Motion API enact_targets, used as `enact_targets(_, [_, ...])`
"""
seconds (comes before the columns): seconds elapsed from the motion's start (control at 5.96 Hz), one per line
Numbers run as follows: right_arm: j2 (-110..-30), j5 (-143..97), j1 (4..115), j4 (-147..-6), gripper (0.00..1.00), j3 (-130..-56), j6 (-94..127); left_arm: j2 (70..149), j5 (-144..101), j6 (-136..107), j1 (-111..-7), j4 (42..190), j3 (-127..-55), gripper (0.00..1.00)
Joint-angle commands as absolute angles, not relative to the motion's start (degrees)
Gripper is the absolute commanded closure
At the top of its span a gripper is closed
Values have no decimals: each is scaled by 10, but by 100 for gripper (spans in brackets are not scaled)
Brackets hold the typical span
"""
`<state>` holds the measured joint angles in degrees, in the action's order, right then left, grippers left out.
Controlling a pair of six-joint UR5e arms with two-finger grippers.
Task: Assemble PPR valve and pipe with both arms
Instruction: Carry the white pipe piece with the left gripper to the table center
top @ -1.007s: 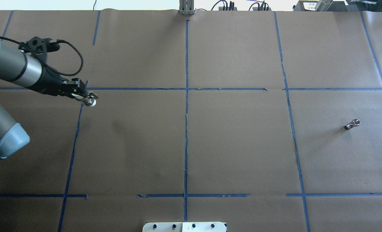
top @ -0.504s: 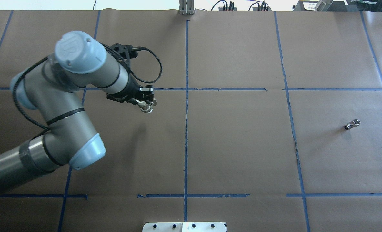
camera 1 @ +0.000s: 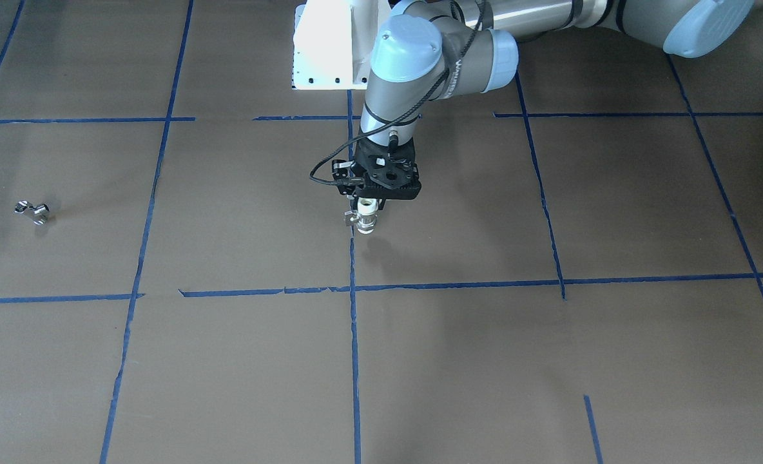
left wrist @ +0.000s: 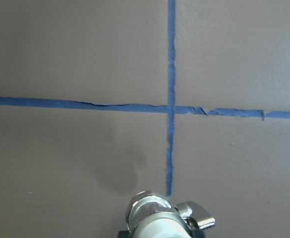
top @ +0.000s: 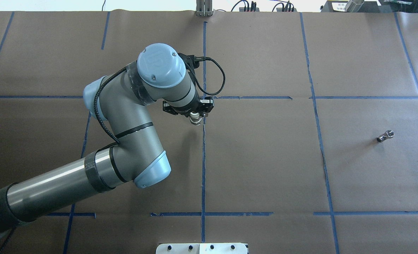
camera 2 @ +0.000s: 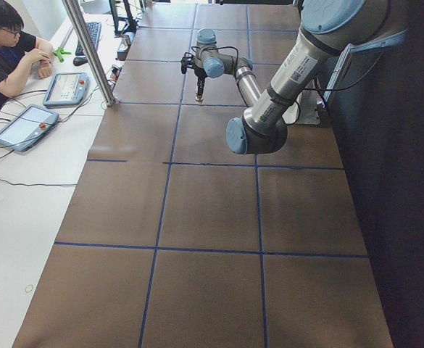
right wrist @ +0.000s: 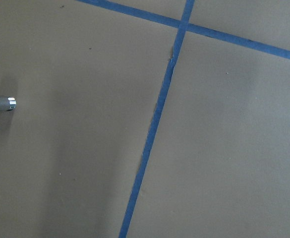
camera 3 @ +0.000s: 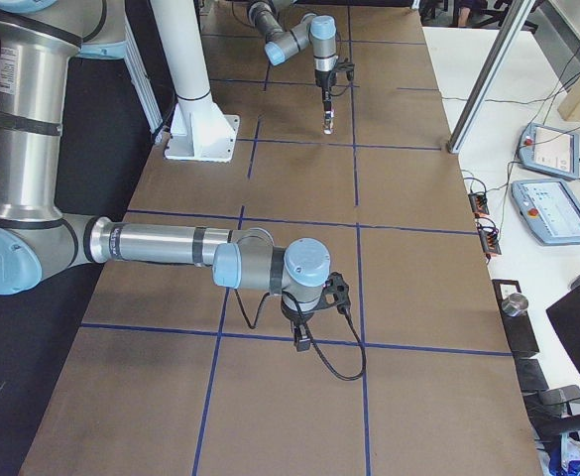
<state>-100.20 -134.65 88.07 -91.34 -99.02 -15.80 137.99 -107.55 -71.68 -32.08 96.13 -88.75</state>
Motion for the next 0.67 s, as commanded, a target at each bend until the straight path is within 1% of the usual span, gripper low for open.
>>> enact_targets(0.0, [-1001,-1346,881,-913,0,-991,-157,1382,-1065,-714,-296,962,-879,100])
enact_targets(0.5, [-1000,-1346,881,-913,0,-990,-157,1381,-1063,-715,-283,964,-875,100])
